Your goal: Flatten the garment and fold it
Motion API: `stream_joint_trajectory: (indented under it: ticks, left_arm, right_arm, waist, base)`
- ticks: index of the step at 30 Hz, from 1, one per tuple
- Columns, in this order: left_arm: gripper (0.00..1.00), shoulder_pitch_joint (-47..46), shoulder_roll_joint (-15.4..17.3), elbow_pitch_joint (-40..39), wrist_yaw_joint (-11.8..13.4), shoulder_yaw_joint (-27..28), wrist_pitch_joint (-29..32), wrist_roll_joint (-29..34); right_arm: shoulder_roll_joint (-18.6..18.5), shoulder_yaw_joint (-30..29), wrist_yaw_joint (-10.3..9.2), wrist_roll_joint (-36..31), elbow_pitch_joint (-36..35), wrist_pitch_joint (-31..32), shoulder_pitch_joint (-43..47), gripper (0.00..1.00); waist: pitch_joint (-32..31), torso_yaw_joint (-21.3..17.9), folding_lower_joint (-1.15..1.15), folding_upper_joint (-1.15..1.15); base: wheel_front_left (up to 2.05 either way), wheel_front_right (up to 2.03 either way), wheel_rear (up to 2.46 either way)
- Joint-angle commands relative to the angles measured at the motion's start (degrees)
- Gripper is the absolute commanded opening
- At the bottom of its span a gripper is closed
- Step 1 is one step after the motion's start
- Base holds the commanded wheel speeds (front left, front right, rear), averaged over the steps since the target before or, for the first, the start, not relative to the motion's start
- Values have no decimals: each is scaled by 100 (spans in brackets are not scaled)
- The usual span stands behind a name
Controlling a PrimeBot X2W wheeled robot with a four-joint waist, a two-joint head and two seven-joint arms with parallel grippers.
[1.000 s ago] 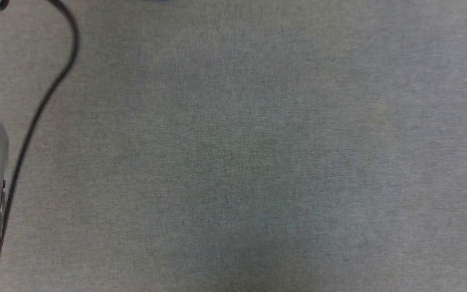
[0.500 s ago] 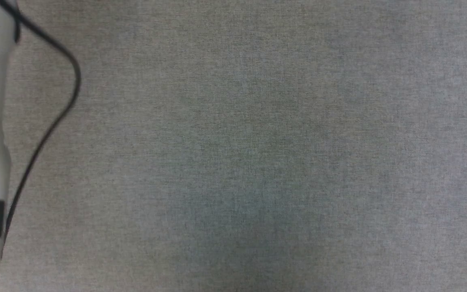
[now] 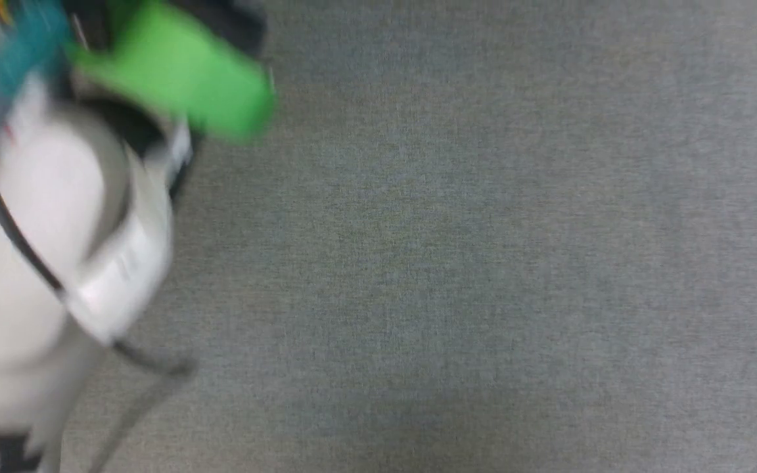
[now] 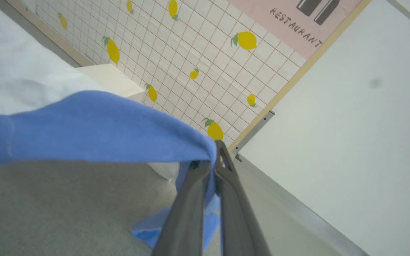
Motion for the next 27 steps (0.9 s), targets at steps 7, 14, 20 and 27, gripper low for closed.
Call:
stream_joint_trajectory:
  ticks: [7, 14, 20, 27]
  left_arm:
    - [0, 2078, 455, -988, 757, -357, 298, 291]
    - [0, 3815, 323, -1027, 1250, -853, 193, 67]
    - [0, 4496, 272, -636, 1270, -1212, 316, -164]
    - [0, 4996, 383, -327, 1129, -1426, 651, -591]
  right_arm:
    - [597, -849, -11, -91, -974, 195, 2443, 0]
    - [1188, -1214, -11, -304, -1295, 179, 4450, 0]
    - [1461, -1253, -11, -402, -1134, 159, 5456, 0]
    - [1640, -1182, -11, -410, -819, 234, 6199, 0]
  waist:
    - [-773, -85, 0, 0]
    - [-1187, -144, 0, 0]
    - [-1461, -149, 0, 0]
    - [-1738, -182, 0, 0]
  base:
    - [0, 0, 0]
    - [0, 0, 0]
    - [0, 0, 0]
    - [0, 0, 0]
